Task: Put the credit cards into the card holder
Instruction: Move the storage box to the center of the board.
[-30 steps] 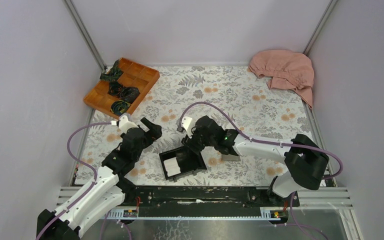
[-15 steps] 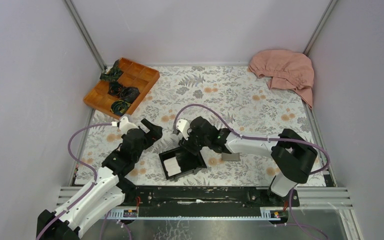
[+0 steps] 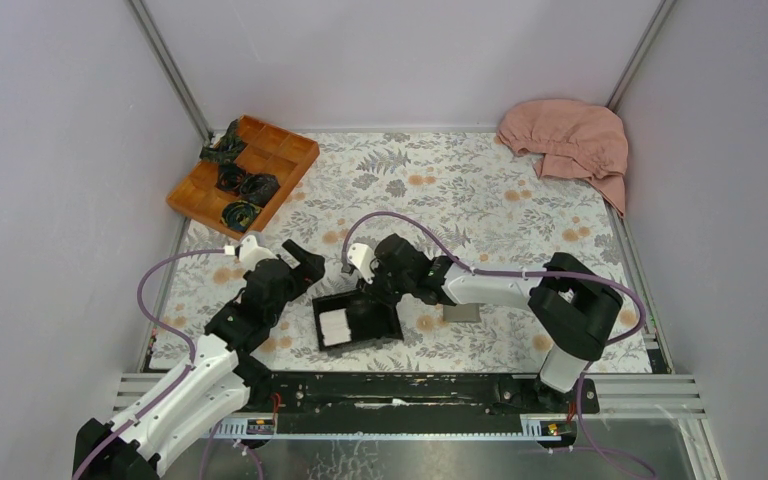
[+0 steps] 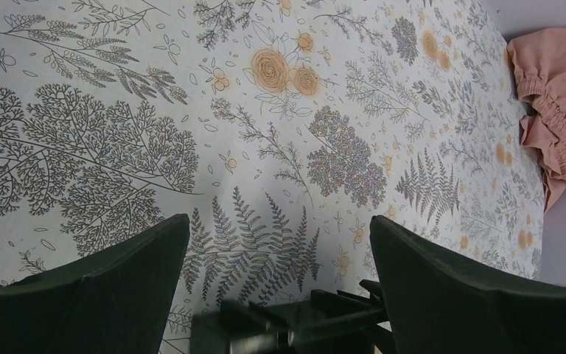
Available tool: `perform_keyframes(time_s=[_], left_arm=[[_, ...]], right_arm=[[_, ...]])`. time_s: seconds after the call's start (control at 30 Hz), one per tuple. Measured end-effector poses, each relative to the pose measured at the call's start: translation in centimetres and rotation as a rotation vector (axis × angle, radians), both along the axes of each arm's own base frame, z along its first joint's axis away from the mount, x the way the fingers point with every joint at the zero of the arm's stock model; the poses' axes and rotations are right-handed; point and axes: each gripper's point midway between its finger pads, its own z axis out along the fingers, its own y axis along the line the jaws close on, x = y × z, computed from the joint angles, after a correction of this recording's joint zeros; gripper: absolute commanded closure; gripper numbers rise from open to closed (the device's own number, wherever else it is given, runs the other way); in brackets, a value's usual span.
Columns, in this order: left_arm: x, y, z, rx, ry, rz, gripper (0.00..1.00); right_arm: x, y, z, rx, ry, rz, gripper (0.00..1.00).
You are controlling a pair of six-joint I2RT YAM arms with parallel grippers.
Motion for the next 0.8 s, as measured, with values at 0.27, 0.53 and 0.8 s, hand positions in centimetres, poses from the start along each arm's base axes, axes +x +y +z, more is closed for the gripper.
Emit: perform_keyframes(time_s=[0.27,0.53,0.8], left_arm=[[0.0,0.0,0.0,-0.005,0.0,0.004,0.0],[0.1,0.4,0.4,-0.005,-0.015,0.024,0.0],[0.2,0.6,0.4,-0.002,-0.017,0.036,0.0]], right_arm=[[0.2,0.3,0.4,0.024,-0.007,-0.021,0.8],[0.9,-0.4,0.3,0.031,0.0,-0.117,0.82],[4.3,-3.0,0.6,0.021,-0.029,-0.33,0.84]])
